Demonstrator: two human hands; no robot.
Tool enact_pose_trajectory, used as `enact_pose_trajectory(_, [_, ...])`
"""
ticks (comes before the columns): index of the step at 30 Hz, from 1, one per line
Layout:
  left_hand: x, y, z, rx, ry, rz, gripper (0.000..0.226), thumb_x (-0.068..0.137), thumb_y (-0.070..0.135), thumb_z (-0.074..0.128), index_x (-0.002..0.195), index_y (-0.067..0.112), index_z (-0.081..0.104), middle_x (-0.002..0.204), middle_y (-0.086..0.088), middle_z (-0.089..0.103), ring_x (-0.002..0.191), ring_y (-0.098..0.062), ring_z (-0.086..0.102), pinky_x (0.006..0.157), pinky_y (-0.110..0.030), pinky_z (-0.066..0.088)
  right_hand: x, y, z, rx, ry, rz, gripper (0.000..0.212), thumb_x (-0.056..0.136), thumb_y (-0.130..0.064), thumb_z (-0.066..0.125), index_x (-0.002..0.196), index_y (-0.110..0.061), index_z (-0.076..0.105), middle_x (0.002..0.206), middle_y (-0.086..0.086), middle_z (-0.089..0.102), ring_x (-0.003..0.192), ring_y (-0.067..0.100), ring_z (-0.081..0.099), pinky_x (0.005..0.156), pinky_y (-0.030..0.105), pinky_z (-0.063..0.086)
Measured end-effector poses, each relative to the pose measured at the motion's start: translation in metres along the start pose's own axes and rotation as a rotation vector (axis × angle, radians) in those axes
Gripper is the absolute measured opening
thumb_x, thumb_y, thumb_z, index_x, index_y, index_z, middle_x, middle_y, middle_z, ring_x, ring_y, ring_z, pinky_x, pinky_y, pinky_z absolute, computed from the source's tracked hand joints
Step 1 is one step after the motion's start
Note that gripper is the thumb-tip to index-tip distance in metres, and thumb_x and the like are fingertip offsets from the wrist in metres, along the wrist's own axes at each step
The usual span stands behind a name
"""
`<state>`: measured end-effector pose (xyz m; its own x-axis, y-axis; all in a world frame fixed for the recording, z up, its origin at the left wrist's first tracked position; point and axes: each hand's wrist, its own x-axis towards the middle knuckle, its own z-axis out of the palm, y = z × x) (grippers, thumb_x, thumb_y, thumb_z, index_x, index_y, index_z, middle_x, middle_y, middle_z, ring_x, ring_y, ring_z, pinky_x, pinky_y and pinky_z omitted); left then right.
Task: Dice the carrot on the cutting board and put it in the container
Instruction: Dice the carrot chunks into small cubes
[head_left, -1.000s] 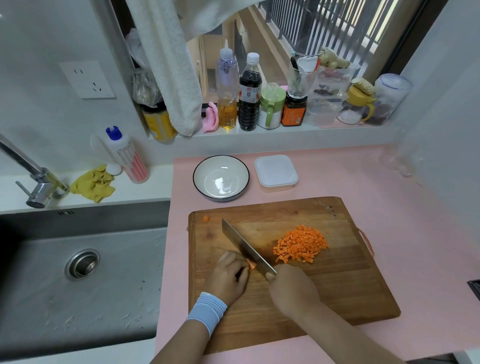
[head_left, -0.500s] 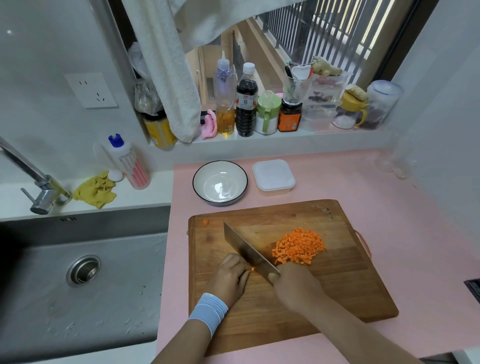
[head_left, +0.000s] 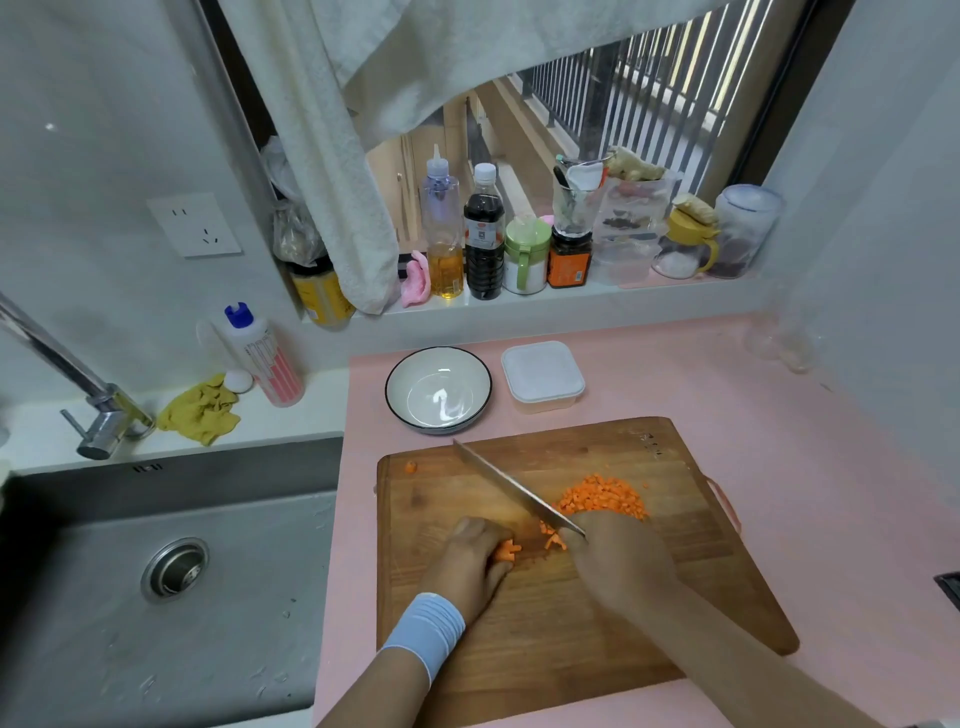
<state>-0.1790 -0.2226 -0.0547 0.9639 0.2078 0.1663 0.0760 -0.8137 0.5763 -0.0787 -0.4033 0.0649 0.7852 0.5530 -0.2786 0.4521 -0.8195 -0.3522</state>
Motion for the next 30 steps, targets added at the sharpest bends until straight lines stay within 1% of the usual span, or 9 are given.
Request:
enact_pose_trajectory(2, [-0.008, 0.002, -0.004, -0.064, 0.137, -0.066, 0.023, 0.081, 0.014, 0.064, 0.104, 0.019, 0.067, 0.101, 0.005, 0.064, 0.099, -0.005, 0.049, 0.093, -0.008, 0.034, 0.002, 0.007, 0.006, -0.095, 0.059, -0.071, 0.026, 0.103, -0.037, 0.043, 0.1, -0.03, 0.069, 0.078, -0.006, 0.066, 0.071, 0.012, 0.063, 0.052, 0.024, 0.042])
enact_pose_trajectory(5, [-0.012, -0.004, -0.026, -0.197, 0.479, -0.383, 0.035, 0.073, -0.01, 0.051, 0.082, 0.023, 0.059, 0.087, 0.005, 0.061, 0.089, -0.014, 0.053, 0.087, -0.024, 0.041, 0.004, 0.018, 0.012, -0.268, 0.096, -0.156, 0.033, 0.097, -0.02, 0.049, 0.124, -0.033, 0.063, 0.086, -0.006, 0.07, 0.074, 0.014, 0.066, 0.059, 0.029, 0.053])
enact_pose_trajectory(8, [0.007, -0.013, -0.061, -0.172, 0.59, -0.534, 0.039, 0.071, -0.016, 0.047, 0.075, 0.022, 0.051, 0.082, 0.008, 0.055, 0.087, -0.018, 0.047, 0.083, -0.032, 0.04, 0.005, 0.021, 0.01, -0.366, 0.179, -0.27, 0.04, 0.083, -0.01, 0.06, 0.114, -0.034, 0.068, 0.073, -0.006, 0.066, 0.059, 0.011, 0.056, 0.044, 0.024, 0.031])
enact_pose_trajectory(12, [0.049, -0.006, -0.083, -0.165, 0.212, -0.476, 0.026, 0.081, 0.011, 0.055, 0.078, 0.035, 0.063, 0.088, 0.023, 0.064, 0.096, -0.01, 0.057, 0.086, -0.027, 0.044, 0.002, 0.015, 0.002, -0.349, 0.309, -0.477, 0.059, 0.048, 0.003, 0.06, 0.089, -0.038, 0.07, 0.047, -0.011, 0.048, 0.037, 0.009, 0.037, 0.032, 0.019, 0.018])
enact_pose_trajectory(16, [0.067, 0.022, -0.075, -0.153, -0.328, -0.447, 0.017, 0.085, 0.039, 0.067, 0.102, 0.041, 0.071, 0.102, 0.022, 0.067, 0.095, -0.002, 0.059, 0.085, -0.016, 0.043, 0.008, 0.016, 0.007, -0.459, 0.248, -0.499, 0.059, 0.03, 0.003, 0.075, 0.079, -0.031, 0.074, 0.047, -0.008, 0.025, 0.043, 0.012, 0.02, 0.036, 0.024, 0.016])
enact_pose_trajectory(20, [0.072, 0.018, -0.055, -0.136, -0.377, -0.459, 0.014, 0.089, 0.032, 0.068, 0.099, 0.026, 0.076, 0.104, 0.018, 0.07, 0.086, 0.004, 0.056, 0.06, 0.002, 0.032, 0.008, 0.016, 0.005, -0.438, 0.202, -0.5, 0.051, 0.03, -0.001, 0.08, 0.071, -0.029, 0.072, 0.044, -0.008, 0.035, 0.037, 0.012, 0.034, 0.044, 0.024, 0.015])
enact_pose_trajectory(23, [0.07, 0.009, -0.056, -0.127, -0.285, -0.513, 0.007, 0.087, 0.036, 0.068, 0.089, 0.032, 0.074, 0.095, 0.02, 0.069, 0.085, 0.002, 0.058, 0.079, -0.009, 0.043, 0.004, 0.015, 0.0, -0.407, 0.194, -0.487, 0.05, 0.038, -0.001, 0.076, 0.076, -0.033, 0.071, 0.048, -0.01, 0.045, 0.041, 0.011, 0.043, 0.04, 0.025, 0.022])
enact_pose_trajectory(26, [0.066, -0.02, -0.062, -0.186, -0.074, -0.657, 0.016, 0.075, 0.056, 0.065, 0.077, 0.042, 0.072, 0.086, 0.024, 0.069, 0.091, -0.005, 0.063, 0.099, -0.03, 0.044, 0.003, 0.02, 0.001, -0.389, 0.155, -0.342, 0.042, 0.075, -0.006, 0.056, 0.103, -0.036, 0.069, 0.069, -0.008, 0.058, 0.061, 0.013, 0.051, 0.047, 0.027, 0.038])
enact_pose_trajectory(30, [0.051, -0.03, -0.07, -0.215, 0.107, -0.766, 0.018, 0.088, 0.039, 0.066, 0.077, 0.025, 0.067, 0.085, 0.002, 0.07, 0.091, -0.024, 0.062, 0.086, -0.03, 0.045, 0.002, 0.015, -0.001, -0.167, 0.071, -0.063, 0.025, 0.096, -0.021, 0.046, 0.097, -0.031, 0.069, 0.074, -0.007, 0.062, 0.071, 0.014, 0.062, 0.052, 0.025, 0.039])
